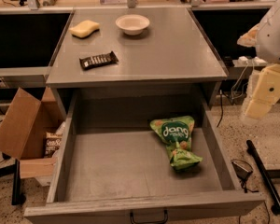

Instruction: Pick green rice chip bag from top drawer and place on counter

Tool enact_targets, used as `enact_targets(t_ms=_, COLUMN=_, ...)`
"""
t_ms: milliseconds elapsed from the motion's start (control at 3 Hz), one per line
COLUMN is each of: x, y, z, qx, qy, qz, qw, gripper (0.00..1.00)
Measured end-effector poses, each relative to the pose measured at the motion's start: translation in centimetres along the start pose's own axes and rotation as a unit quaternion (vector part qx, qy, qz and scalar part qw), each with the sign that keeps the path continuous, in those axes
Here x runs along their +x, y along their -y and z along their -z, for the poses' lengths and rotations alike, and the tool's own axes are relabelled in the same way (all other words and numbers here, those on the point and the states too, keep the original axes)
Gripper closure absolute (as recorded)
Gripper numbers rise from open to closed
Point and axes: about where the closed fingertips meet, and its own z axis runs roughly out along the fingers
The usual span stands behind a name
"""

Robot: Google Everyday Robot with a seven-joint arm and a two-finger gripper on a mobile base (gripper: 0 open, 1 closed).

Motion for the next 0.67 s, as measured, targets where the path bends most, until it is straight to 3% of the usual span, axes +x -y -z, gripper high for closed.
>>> enact_targets(t_ms=333, x=0.0, y=0.0, z=0.0, qx=0.0, qy=0.0, qz=0.0, qw=1.0, gripper=0.0)
enact_targets(t_ms=667, x=-0.4, y=-0.5, z=-2.6, qx=-0.012, qy=-0.004, qz=-0.03, qw=0.9995, gripper=0.0)
